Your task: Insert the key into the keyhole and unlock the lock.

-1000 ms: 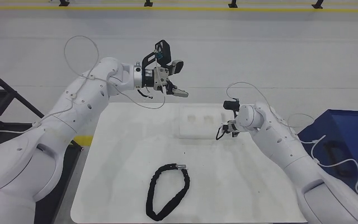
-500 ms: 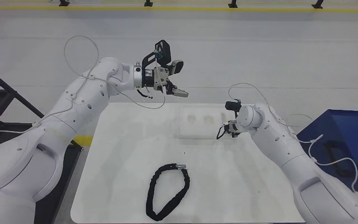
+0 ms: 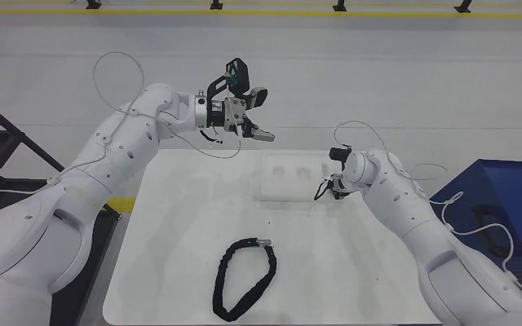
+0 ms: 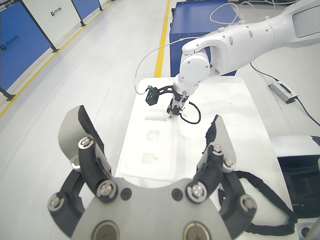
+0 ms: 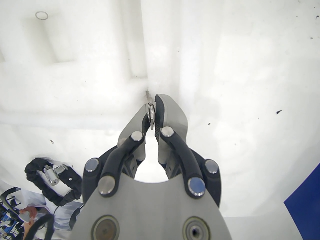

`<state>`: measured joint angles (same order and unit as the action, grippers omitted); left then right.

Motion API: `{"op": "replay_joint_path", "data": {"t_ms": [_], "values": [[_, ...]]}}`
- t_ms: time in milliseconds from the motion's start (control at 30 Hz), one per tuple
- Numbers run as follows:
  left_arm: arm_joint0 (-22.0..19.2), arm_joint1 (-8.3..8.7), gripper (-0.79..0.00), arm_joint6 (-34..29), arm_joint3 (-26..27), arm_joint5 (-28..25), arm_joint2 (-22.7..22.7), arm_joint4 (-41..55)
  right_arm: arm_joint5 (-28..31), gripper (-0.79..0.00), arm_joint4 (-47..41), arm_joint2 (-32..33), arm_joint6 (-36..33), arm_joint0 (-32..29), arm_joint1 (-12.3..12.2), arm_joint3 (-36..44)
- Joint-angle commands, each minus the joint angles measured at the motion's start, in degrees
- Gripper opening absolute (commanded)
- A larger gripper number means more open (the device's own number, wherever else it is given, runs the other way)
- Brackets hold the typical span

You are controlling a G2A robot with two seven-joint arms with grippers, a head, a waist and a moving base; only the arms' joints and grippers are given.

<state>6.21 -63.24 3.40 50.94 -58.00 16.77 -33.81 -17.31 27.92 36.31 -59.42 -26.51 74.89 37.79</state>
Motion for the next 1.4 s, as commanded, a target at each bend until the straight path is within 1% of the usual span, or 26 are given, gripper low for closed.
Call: {"op": "replay_joint_path", "data": {"t_ms": [0, 200, 367, 567, 700, 900, 1100, 1233, 1367], "values": [[0.0, 0.00, 0.000, 0.0, 0.0, 0.0, 0.0, 0.0, 0.0, -0.785, 0.1, -0.1, 0.1, 0.3, 0.3, -0.6], [0.0, 0.00, 0.000, 0.0, 0.0, 0.0, 0.0, 0.0, -0.2, -0.785, 0.9, -0.2, -0.3, 1.2, 1.0, -1.2], [0.0, 0.00, 0.000, 0.0, 0.0, 0.0, 0.0, 0.0, -1.4, -0.785, 3.1, 0.0, -1.9, 1.6, 0.9, 0.7], [0.0, 0.00, 0.000, 0.0, 0.0, 0.0, 0.0, 0.0, -3.2, -0.785, 6.2, 1.0, -4.9, 1.1, -0.3, 5.6], [0.0, 0.00, 0.000, 0.0, 0.0, 0.0, 0.0, 0.0, -3.1, -0.785, 7.5, 3.0, -6.6, -0.2, -1.7, 10.8], [0.0, 0.00, 0.000, 0.0, 0.0, 0.0, 0.0, 0.0, -1.9, -0.785, 8.9, 8.9, -8.7, -4.6, -5.0, 22.3], [0.0, 0.00, 0.000, 0.0, 0.0, 0.0, 0.0, 0.0, 1.4, -0.785, 7.8, 18.0, -9.8, -12.1, -8.6, 36.3], [0.0, 0.00, 0.000, 0.0, 0.0, 0.0, 0.0, 0.0, 4.9, -0.785, 4.6, 24.1, -10.3, -16.4, -10.3, 43.4], [0.0, 0.00, 0.000, 0.0, 0.0, 0.0, 0.0, 0.0, 9.0, -0.785, -0.1, 29.4, -10.3, -19.4, -11.4, 47.9]]}}
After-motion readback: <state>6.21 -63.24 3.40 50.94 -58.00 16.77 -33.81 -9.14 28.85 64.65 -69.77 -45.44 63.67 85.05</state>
